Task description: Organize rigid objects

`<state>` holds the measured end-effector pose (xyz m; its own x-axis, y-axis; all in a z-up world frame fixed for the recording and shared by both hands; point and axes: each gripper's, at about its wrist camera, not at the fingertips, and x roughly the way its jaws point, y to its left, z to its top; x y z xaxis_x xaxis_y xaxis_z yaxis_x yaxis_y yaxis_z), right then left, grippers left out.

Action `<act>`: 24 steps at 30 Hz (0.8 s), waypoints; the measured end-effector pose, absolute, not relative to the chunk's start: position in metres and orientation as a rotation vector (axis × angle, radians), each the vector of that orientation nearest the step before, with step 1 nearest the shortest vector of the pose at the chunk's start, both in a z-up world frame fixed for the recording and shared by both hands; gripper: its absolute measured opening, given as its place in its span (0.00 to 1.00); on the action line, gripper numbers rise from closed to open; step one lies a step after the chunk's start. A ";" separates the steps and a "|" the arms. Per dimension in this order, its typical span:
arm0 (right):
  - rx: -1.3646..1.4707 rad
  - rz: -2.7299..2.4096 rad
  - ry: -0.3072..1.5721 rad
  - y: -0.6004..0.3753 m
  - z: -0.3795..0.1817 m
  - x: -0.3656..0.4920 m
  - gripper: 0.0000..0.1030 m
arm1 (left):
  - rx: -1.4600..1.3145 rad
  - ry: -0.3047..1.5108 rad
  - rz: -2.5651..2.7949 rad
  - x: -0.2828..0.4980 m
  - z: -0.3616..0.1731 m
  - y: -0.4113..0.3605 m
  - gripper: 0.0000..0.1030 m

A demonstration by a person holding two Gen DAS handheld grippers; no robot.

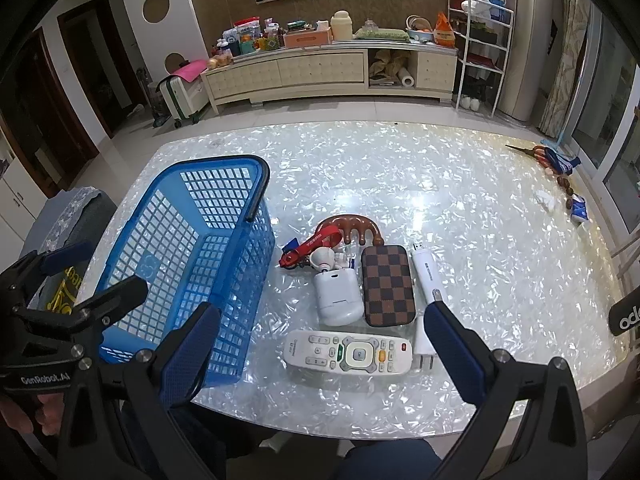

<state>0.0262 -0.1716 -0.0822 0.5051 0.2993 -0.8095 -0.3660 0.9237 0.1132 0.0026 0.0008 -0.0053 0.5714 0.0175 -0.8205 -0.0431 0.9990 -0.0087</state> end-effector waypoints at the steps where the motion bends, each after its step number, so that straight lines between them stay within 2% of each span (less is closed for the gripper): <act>1: -0.075 0.402 0.963 -0.173 -0.083 0.027 1.00 | -0.022 0.975 0.037 0.003 -0.006 0.002 0.99; 24: -0.008 0.314 1.061 -0.230 -0.121 0.050 1.00 | 0.085 1.234 0.109 0.025 -0.038 0.090 0.99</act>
